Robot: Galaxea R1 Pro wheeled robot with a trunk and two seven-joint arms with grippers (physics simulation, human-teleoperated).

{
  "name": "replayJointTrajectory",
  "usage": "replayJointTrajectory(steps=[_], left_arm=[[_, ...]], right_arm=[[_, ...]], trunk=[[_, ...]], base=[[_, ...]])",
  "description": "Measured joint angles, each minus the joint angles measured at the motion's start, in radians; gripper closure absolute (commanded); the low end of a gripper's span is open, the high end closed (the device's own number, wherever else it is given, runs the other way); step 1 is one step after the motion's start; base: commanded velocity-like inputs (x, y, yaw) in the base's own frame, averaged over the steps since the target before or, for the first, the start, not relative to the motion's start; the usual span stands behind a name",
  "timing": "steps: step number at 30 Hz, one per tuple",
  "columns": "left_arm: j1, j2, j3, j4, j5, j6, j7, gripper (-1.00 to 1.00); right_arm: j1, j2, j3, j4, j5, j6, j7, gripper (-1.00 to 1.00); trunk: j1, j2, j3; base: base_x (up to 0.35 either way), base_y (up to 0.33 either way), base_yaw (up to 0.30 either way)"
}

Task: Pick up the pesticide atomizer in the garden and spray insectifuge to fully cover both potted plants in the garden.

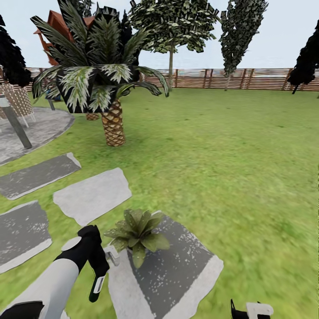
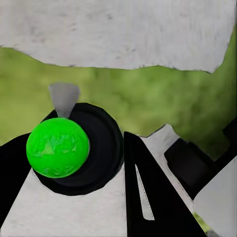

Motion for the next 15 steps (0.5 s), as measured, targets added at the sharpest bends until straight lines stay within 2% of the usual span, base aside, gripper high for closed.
replayJointTrajectory(steps=[6,11,15], left_arm=[[0.000,0.000,0.000,0.000,0.000,0.000,0.000,1.00],[0.000,0.000,0.001,0.000,0.000,0.000,0.001,1.00],[0.000,0.001,0.000,0.000,-0.001,0.000,0.001,1.00]], right_arm=[[0.000,0.001,0.000,0.000,-0.001,0.000,-0.002,-1.00],[0.000,0.003,0.000,0.000,-0.001,0.000,-0.003,-1.00],[0.000,0.003,0.000,0.000,-0.001,0.000,-0.002,-1.00]], trunk=[[0.000,0.000,0.000],[0.000,0.000,0.000],[0.000,0.000,0.000]], base=[[0.145,-0.271,0.024],[0.110,-0.271,0.233],[-0.060,-0.268,0.275]])
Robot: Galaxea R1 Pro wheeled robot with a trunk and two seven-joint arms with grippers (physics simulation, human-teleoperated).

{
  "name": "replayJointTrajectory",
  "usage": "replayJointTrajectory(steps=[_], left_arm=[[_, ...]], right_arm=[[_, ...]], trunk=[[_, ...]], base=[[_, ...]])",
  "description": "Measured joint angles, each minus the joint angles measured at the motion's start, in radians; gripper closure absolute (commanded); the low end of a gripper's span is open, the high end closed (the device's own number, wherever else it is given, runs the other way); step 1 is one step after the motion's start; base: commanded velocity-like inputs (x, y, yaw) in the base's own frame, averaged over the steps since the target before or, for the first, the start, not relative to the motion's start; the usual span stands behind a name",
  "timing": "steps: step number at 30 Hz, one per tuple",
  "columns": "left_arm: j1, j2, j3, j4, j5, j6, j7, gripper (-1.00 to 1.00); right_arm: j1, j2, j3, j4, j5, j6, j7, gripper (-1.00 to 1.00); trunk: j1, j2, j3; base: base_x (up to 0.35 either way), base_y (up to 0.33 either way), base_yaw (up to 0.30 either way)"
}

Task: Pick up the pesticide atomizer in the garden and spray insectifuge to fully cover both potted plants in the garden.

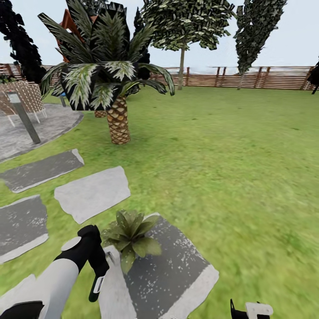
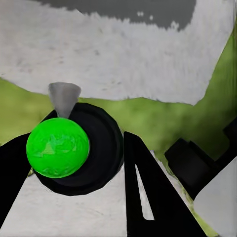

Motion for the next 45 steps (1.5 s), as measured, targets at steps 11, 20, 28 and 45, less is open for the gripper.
replayJointTrajectory(steps=[11,20,28,45], left_arm=[[0.000,0.000,0.003,0.001,-0.001,-0.001,0.000,1.00],[0.002,-0.003,0.003,0.003,0.006,-0.001,0.036,1.00],[-0.022,-0.002,0.002,0.000,0.008,0.003,0.028,1.00],[-0.164,0.003,-0.005,0.002,-0.100,0.021,-0.230,1.00]], right_arm=[[0.000,0.000,0.000,0.000,0.000,0.000,0.001,-1.00],[0.000,0.000,0.000,0.000,0.000,0.000,0.001,-1.00],[0.000,0.000,0.000,0.000,0.000,0.000,0.000,-1.00],[0.000,-0.002,0.000,0.000,0.000,0.000,0.000,-1.00]], trunk=[[0.000,0.000,0.000],[0.000,0.000,0.000],[0.000,0.000,0.000],[-0.001,0.000,0.000]], base=[[-0.122,-0.115,0.262],[0.035,-0.149,0.016],[-0.084,-0.121,0.120],[0.062,-0.001,0.016]])
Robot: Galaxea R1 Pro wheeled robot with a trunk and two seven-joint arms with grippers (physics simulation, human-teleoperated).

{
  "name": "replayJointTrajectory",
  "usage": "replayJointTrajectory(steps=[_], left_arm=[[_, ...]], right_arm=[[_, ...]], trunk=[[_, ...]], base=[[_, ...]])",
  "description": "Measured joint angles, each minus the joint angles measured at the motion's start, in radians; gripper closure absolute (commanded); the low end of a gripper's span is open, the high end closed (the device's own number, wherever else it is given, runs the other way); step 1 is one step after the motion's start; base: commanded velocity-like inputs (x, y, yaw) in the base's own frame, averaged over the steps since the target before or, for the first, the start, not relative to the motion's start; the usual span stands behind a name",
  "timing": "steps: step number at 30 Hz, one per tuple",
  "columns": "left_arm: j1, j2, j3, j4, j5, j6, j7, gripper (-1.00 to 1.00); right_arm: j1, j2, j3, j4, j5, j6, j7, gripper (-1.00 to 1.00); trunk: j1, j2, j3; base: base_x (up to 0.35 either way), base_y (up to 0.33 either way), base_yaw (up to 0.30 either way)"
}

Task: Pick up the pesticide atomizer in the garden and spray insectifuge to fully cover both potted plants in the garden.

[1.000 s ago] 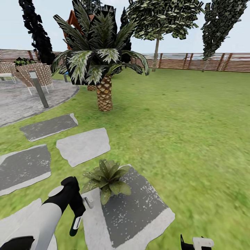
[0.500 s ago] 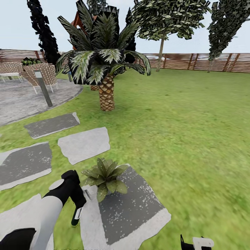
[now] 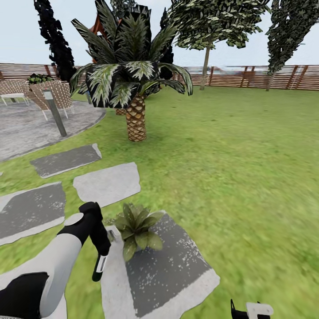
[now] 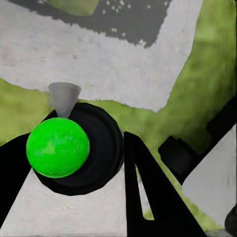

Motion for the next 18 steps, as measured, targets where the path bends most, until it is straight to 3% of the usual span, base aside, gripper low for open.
replayJointTrajectory(steps=[3,10,18], left_arm=[[-0.001,-0.003,0.001,0.000,-0.027,0.000,-0.013,1.00],[-0.005,-0.006,0.001,-0.001,-0.035,0.000,-0.017,1.00],[-0.015,-0.006,0.000,0.000,-0.035,-0.006,-0.049,1.00]], right_arm=[[0.000,0.000,0.000,0.000,0.000,0.000,0.000,-1.00],[0.000,0.000,0.000,0.000,0.000,0.000,0.000,-1.00],[0.000,0.000,0.000,0.000,0.000,0.000,0.000,-1.00]], trunk=[[0.000,0.000,0.000],[0.000,0.000,0.000],[0.001,0.000,0.000]], base=[[0.335,0.000,0.000],[0.336,0.000,0.035],[0.057,0.000,0.236]])
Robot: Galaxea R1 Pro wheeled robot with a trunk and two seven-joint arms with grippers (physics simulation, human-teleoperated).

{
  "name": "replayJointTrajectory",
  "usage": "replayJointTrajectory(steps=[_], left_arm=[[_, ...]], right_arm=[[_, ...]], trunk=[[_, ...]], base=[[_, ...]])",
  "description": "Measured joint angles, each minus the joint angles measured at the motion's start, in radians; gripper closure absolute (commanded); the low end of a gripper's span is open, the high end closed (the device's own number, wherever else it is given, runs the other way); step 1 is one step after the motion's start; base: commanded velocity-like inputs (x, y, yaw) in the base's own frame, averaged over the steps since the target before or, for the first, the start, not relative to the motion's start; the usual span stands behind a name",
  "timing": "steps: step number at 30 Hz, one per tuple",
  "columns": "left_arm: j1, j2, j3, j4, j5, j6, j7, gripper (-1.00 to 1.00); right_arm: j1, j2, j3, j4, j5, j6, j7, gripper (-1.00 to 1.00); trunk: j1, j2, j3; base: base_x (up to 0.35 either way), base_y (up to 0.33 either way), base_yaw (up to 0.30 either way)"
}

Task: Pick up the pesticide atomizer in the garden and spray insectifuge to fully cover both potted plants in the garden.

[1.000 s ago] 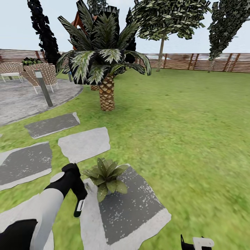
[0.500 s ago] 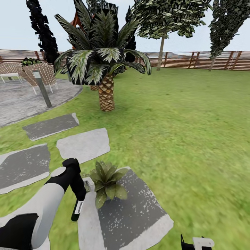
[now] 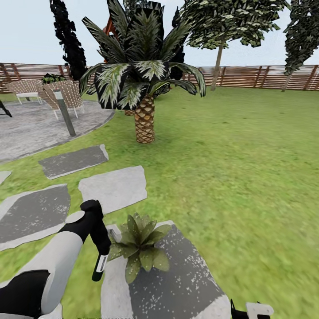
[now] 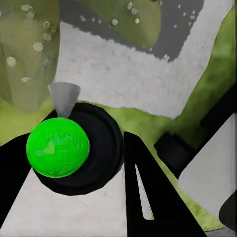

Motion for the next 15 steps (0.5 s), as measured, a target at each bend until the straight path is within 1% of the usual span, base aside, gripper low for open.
replayJointTrajectory(steps=[1,3,4,5,6,7,8,10,13,15], left_arm=[[0.000,0.000,-0.001,0.000,0.000,-0.002,-0.001,1.00],[0.001,0.000,-0.022,0.005,-0.001,-0.004,-0.001,1.00],[0.002,0.001,-0.037,0.006,-0.001,-0.004,-0.001,1.00],[0.006,0.001,-0.077,0.005,-0.006,-0.004,-0.001,1.00],[0.007,0.001,-0.096,0.003,-0.008,-0.004,-0.002,1.00],[0.007,0.001,-0.105,0.002,-0.008,-0.003,-0.002,1.00],[0.006,0.002,-0.113,0.002,-0.008,-0.002,-0.002,1.00],[0.007,0.001,-0.119,0.001,-0.008,-0.001,-0.002,1.00],[0.010,0.001,-0.122,0.001,-0.009,0.001,-0.002,1.00],[0.010,0.000,-0.121,0.001,-0.008,0.003,-0.002,1.00]], right_arm=[[0.000,0.000,0.000,0.000,0.000,0.000,0.000,-1.00],[0.000,0.000,0.000,0.000,0.000,0.000,0.000,-1.00],[0.000,0.000,0.000,0.000,0.000,0.000,0.000,-1.00],[0.000,0.000,0.000,0.000,0.000,0.000,0.000,-1.00],[0.000,0.000,0.000,0.000,0.000,0.000,0.000,-1.00],[0.000,0.000,0.000,0.000,0.000,0.000,0.000,-1.00],[0.000,0.000,0.000,0.000,0.000,0.000,0.000,-1.00],[0.000,0.000,0.000,0.000,0.000,0.000,0.000,-1.00],[0.000,0.000,0.000,0.000,0.000,0.000,0.000,-1.00],[0.000,0.000,0.000,0.000,0.000,0.000,0.000,-1.00]], trunk=[[0.000,0.000,0.000],[0.000,0.000,0.000],[0.000,0.000,0.000],[0.000,0.000,0.000],[0.000,0.000,0.000],[0.000,0.000,0.000],[0.000,0.000,0.000],[0.000,0.000,0.000],[0.000,0.000,0.000],[0.000,0.000,0.000]], base=[[0.002,0.000,0.069],[0.001,0.000,0.036],[0.000,0.000,0.009],[0.000,0.000,0.005],[0.000,0.000,0.003],[0.000,0.000,0.021],[0.000,0.000,0.085],[0.000,0.000,0.230],[0.000,0.000,0.253],[0.017,-0.049,0.098]])
